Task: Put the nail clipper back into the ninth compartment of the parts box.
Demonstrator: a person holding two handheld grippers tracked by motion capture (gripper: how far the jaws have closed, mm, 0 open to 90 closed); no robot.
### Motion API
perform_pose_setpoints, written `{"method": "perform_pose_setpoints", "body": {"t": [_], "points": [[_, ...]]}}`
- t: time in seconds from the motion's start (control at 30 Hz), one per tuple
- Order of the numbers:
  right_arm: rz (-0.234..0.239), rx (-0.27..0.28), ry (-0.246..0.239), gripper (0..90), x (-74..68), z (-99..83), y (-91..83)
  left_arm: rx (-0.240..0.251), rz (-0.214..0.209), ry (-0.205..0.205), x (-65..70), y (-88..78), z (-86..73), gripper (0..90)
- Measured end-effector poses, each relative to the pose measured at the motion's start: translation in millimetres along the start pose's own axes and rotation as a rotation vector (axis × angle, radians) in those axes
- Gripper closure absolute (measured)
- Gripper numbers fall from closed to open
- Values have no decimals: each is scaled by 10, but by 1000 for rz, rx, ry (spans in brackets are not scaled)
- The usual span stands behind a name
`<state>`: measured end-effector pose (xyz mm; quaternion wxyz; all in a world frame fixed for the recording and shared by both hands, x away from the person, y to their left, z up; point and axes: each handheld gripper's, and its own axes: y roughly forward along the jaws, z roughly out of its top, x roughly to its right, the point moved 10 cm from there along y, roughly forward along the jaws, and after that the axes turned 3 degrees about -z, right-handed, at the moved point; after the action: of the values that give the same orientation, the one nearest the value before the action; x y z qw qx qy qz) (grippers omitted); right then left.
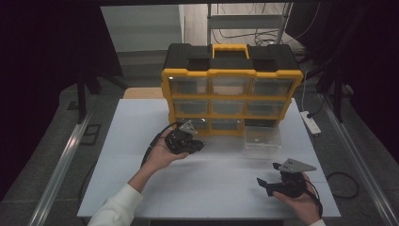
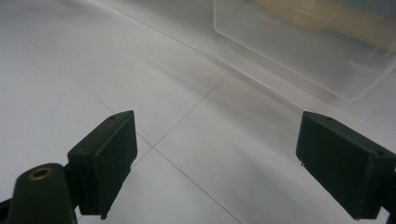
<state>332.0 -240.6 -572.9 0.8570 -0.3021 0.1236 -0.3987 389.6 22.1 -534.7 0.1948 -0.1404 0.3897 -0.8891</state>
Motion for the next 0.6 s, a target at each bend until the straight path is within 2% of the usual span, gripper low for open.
{"method": "perform_pose_setpoints", "body": {"t": [0.6], "points": [[-3,9,2,129,6,13,-19,26,-21,33,111,19,273,800]]}}
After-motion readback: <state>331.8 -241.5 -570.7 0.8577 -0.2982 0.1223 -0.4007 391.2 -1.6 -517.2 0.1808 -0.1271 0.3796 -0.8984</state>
